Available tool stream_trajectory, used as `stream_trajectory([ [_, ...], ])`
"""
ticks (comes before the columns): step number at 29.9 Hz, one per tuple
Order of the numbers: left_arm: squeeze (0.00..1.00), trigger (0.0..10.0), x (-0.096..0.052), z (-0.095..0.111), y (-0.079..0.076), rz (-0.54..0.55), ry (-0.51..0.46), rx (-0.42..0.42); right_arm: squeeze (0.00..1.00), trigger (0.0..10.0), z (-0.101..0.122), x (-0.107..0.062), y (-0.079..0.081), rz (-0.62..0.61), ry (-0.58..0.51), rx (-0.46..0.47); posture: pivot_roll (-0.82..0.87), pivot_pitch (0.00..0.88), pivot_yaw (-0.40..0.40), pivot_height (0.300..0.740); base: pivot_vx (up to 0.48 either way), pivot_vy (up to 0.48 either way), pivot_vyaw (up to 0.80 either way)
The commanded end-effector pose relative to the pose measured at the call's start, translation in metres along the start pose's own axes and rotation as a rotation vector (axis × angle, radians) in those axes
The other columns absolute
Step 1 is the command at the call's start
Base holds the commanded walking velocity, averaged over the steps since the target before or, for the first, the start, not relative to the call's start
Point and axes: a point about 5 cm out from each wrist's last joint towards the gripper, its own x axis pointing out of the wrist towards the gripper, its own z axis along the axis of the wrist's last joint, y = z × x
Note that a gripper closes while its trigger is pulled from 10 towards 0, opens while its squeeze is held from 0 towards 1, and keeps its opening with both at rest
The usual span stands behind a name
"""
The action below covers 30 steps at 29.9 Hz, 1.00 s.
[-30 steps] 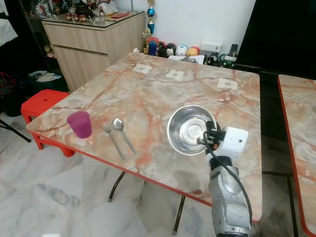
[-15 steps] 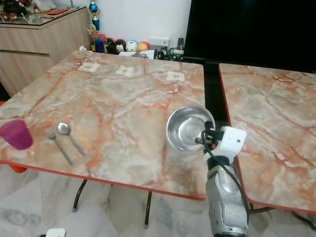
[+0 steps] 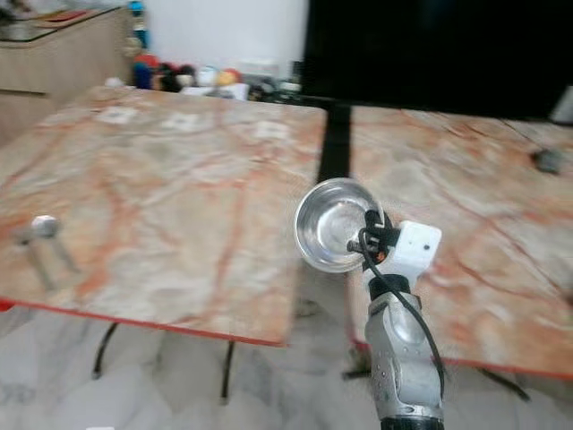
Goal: Setting the table
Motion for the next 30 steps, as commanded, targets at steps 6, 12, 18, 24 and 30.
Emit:
stream_trajectory([
  [6,0.00,10.0,-0.002,-0.005,0.003,0.001,0.020,0.013,0.00,10.0,0.011,0.002,0.003,-0.009,-0.055,0.010,-0.03,0.070,-0.012,0.740,0.000,-0.417,0.00],
  [12,0.00,10.0,-0.002,-0.006,0.004,-0.002,0.025,0.018,0.00,10.0,0.014,0.003,0.001,-0.021,-0.067,0.004,-0.03,0.075,-0.008,0.740,0.000,-0.418,0.00],
  [18,0.00,10.0,-0.002,-0.007,0.005,-0.003,0.029,0.023,0.00,10.0,0.015,0.003,-0.001,-0.035,-0.074,0.002,-0.03,0.075,-0.005,0.740,0.000,-0.416,0.00],
  [24,0.00,10.0,-0.002,-0.008,0.005,-0.004,0.038,0.018,0.00,10.0,0.017,0.004,-0.005,-0.070,-0.085,-0.003,-0.03,0.077,-0.004,0.740,0.000,-0.271,0.00],
  [30,0.00,10.0,-0.002,-0.008,0.005,-0.006,0.041,0.016,0.00,10.0,0.024,0.006,-0.019,-0.194,-0.122,0.002,-0.03,0.077,-0.002,0.740,0.000,0.000,0.00],
])
